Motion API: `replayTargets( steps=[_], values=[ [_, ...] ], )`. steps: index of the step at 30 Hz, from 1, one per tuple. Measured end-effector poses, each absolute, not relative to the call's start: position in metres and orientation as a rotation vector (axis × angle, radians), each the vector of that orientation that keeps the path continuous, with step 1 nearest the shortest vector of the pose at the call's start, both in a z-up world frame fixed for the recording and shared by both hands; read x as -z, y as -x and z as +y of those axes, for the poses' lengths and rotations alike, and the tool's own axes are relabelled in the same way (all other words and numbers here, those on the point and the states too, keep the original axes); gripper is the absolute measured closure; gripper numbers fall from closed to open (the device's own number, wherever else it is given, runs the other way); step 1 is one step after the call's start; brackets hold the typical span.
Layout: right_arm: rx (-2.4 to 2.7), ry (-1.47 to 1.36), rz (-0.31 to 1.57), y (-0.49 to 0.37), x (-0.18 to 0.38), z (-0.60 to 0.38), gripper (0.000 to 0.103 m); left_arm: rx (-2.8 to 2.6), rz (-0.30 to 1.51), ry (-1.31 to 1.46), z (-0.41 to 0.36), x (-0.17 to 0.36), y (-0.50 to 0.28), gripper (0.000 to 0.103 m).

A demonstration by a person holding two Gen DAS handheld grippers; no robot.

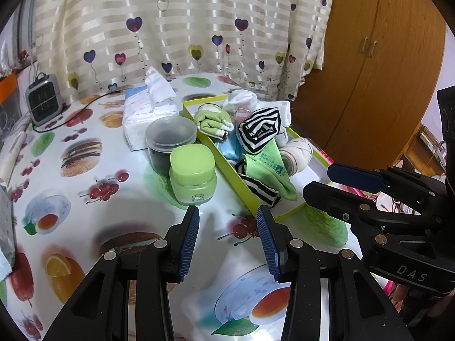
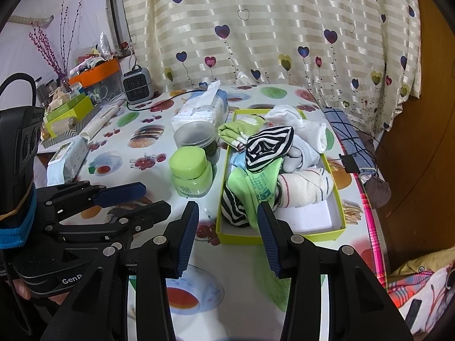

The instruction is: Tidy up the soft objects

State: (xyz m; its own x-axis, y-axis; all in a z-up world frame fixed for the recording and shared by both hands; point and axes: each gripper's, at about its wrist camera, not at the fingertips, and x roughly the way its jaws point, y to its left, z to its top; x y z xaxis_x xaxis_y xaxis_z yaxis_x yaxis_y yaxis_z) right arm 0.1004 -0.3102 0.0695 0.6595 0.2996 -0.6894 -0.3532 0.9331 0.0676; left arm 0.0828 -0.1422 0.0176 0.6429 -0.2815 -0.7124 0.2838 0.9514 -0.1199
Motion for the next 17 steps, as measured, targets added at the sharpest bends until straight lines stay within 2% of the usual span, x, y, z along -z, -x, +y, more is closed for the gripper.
replayTargets(
  steps=[17],
  values=[
    [-0.368, 0.073, 0.768, -0.1013, -0.0662, -0.3125, 0.059, 0.337, 0.801, -0.001, -0.1473, -0.0196, -0.0756, 0.062]
  ],
)
